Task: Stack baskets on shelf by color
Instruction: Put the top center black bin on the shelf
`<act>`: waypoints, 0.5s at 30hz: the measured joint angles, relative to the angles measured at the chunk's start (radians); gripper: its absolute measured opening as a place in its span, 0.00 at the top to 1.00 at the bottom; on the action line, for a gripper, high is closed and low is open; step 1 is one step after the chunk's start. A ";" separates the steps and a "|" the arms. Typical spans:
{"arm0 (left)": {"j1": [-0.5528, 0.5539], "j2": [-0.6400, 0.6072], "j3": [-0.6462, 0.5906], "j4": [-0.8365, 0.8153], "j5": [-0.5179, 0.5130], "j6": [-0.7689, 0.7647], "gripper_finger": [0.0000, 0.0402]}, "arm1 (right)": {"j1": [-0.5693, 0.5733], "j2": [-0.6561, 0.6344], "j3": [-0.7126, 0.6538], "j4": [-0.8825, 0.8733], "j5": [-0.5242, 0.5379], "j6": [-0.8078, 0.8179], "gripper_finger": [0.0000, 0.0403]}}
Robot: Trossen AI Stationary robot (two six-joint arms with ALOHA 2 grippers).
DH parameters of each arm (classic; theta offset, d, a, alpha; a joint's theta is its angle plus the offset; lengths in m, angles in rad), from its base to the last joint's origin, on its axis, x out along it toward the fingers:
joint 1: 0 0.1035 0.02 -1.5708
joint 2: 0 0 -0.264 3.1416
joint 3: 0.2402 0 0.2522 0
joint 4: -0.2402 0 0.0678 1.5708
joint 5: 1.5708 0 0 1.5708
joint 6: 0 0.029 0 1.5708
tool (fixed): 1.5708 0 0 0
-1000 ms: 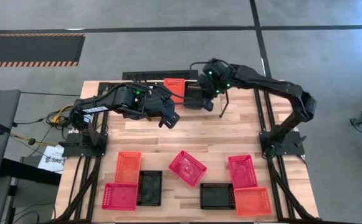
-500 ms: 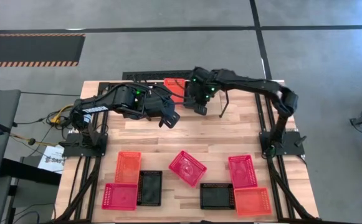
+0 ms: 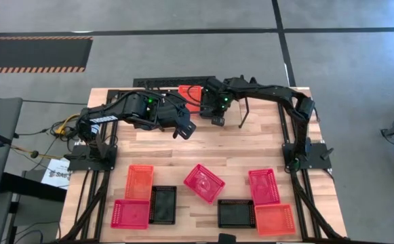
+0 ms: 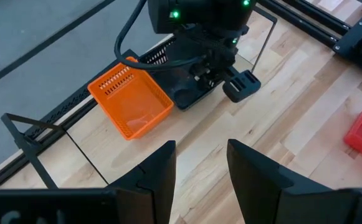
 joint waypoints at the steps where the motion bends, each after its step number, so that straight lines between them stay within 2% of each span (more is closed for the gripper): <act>1: 0.000 0.000 0.000 0.000 0.000 0.000 0.67 | -0.007 0.000 0.000 -0.005 0.010 0.000 1.00; 15: 0.000 0.000 0.000 0.000 0.000 0.000 0.67 | -0.051 0.000 0.000 -0.143 0.115 0.048 1.00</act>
